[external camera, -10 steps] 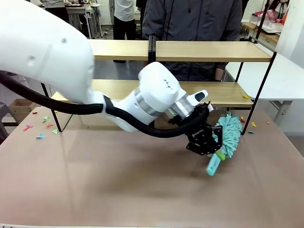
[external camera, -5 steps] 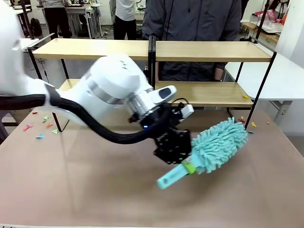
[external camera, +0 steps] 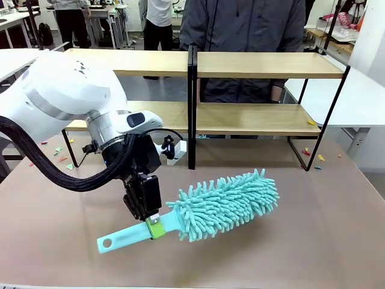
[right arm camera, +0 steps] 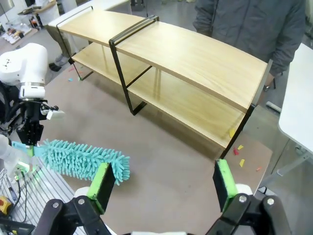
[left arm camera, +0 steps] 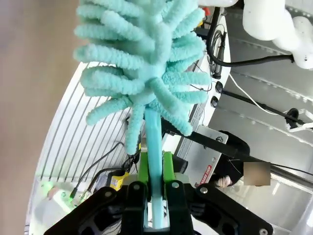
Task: Clean the shelves.
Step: Clean another randomly selected level of the Shelf with the Duster.
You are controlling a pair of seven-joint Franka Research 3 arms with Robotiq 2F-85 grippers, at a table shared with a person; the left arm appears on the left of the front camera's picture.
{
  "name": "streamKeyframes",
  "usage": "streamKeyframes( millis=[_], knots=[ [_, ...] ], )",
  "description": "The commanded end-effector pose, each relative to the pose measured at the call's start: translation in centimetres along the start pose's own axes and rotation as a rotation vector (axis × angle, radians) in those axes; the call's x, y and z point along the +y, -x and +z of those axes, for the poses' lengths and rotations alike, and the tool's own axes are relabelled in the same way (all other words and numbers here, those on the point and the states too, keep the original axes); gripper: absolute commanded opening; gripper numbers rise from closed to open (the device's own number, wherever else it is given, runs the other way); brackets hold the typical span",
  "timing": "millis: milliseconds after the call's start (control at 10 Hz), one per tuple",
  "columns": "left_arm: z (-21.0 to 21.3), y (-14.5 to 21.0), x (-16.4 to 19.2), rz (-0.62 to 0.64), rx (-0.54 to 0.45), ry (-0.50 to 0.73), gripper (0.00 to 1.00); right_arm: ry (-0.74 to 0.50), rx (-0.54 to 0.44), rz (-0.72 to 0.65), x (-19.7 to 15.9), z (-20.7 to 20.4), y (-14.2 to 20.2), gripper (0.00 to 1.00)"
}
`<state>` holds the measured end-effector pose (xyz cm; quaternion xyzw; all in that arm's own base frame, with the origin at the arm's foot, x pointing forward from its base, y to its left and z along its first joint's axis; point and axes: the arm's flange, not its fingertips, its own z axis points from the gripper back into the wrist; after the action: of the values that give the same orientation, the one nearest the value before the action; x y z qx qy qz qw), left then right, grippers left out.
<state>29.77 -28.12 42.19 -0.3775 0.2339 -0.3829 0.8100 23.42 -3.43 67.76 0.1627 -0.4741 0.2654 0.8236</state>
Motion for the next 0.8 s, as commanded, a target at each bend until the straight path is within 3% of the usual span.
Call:
streamKeyframes(
  millis=[0,100,200,300,400,700],
  knots=[
    [-1.3,-2.6,-0.7,0.016,-0.006,0.037,0.03,-0.01,-0.005,0.002,0.0,0.0,-0.1,1.0],
    [-1.3,-2.6,-0.7,0.016,-0.006,0.037,0.03,-0.01,-0.005,0.002,0.0,0.0,-0.1,1.0],
    [-0.5,-0.7,-0.1,0.003,0.003,0.008,0.12,-0.01,-0.005,0.002,0.0,0.0,-0.1,1.0],
    [1.2,-0.4,-1.7,-0.188,0.059,0.075,0.12,-0.01,-0.005,0.002,0.0,0.0,-0.1,1.0],
    [4.0,2.1,-2.6,-0.249,0.034,0.061,0.12,-0.01,-0.005,0.002,0.0,0.0,-0.1,1.0],
    [11.5,13.5,-3.2,-0.218,-0.185,-0.029,0.12,-0.01,-0.005,0.002,0.0,0.0,-0.1,1.0]
  ],
)
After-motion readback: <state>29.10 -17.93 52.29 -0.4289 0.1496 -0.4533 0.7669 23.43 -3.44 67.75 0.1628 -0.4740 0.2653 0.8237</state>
